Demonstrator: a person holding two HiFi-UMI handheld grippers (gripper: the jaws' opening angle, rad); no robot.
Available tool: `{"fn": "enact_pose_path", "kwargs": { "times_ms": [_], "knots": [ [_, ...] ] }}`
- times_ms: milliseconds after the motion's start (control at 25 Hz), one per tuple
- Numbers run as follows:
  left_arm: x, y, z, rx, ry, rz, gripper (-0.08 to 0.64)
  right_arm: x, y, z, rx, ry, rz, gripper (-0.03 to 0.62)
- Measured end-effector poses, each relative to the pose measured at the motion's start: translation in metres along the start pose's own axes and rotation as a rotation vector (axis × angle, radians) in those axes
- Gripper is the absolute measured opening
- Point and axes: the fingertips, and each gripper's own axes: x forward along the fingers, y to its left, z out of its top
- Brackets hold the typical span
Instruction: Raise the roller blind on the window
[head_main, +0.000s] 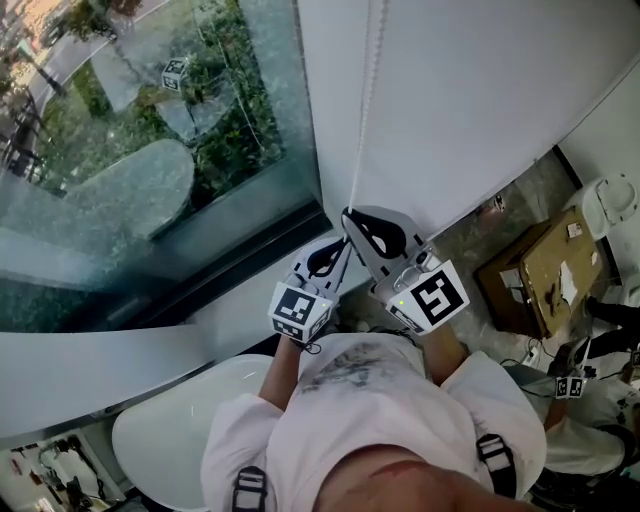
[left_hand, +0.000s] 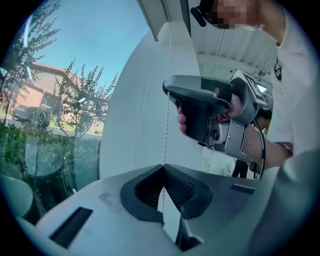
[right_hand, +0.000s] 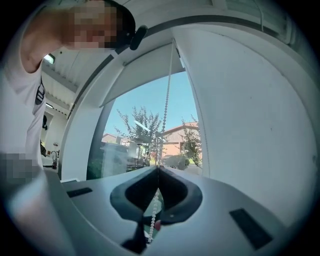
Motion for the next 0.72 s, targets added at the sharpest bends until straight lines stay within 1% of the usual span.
{"fn": "enact_pose_path", "kwargs": {
  "times_ms": [320,560,720],
  "knots": [
    [0.004,0.002,-0.032,-0.018,0.041,-0.007,0.006,-0.002,0.002,-0.032,0.005,0.046,-0.013,0.061],
    [0.01,0.0,-0.064,-0.036,0.07,-0.01,0.008,-0.009,0.002,-0.063,0.01,0.095,-0.012,0.061],
    [0.013,0.003,-0.067,-0.038,0.066,-0.006,0.006,-0.009,0.0,-0.066,0.017,0.102,-0.012,0.061]
  ]
}}
